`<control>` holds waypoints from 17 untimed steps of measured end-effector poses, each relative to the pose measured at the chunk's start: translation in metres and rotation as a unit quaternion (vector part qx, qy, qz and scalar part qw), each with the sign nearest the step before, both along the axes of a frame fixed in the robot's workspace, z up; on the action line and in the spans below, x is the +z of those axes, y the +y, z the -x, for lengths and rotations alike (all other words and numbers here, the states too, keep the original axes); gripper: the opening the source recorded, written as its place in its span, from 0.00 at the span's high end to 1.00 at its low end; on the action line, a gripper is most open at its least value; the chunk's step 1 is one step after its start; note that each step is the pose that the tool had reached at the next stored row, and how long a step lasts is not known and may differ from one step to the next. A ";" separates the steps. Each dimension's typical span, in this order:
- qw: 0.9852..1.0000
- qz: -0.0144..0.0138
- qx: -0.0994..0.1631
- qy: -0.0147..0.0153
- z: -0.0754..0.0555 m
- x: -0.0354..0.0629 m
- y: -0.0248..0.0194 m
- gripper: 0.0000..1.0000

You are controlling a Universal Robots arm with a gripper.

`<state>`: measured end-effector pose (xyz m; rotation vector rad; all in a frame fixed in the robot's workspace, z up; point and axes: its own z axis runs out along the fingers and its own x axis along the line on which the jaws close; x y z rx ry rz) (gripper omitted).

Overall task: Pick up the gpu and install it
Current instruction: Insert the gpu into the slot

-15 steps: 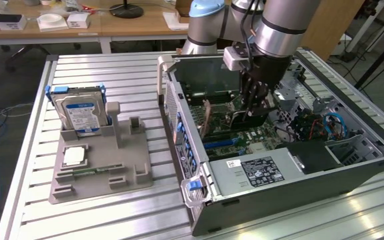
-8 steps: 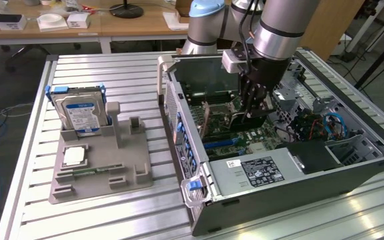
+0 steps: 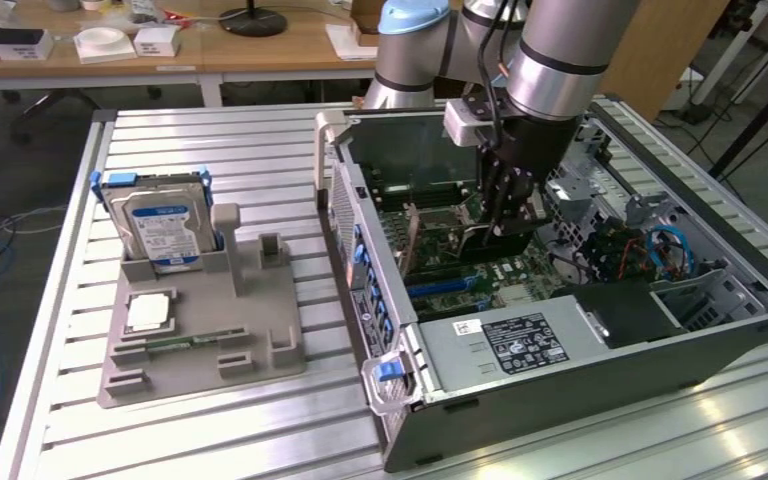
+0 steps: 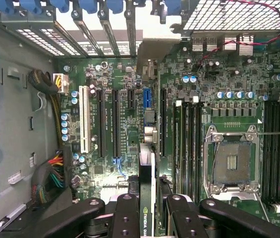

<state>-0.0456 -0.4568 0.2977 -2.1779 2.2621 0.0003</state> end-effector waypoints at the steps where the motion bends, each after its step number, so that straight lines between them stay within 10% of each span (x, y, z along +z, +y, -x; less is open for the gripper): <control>1: 1.000 0.000 0.000 0.000 0.000 0.0000 0.0000 0.74; 17: 1.000 0.000 0.000 0.000 0.005 -0.0036 -0.0003 0.74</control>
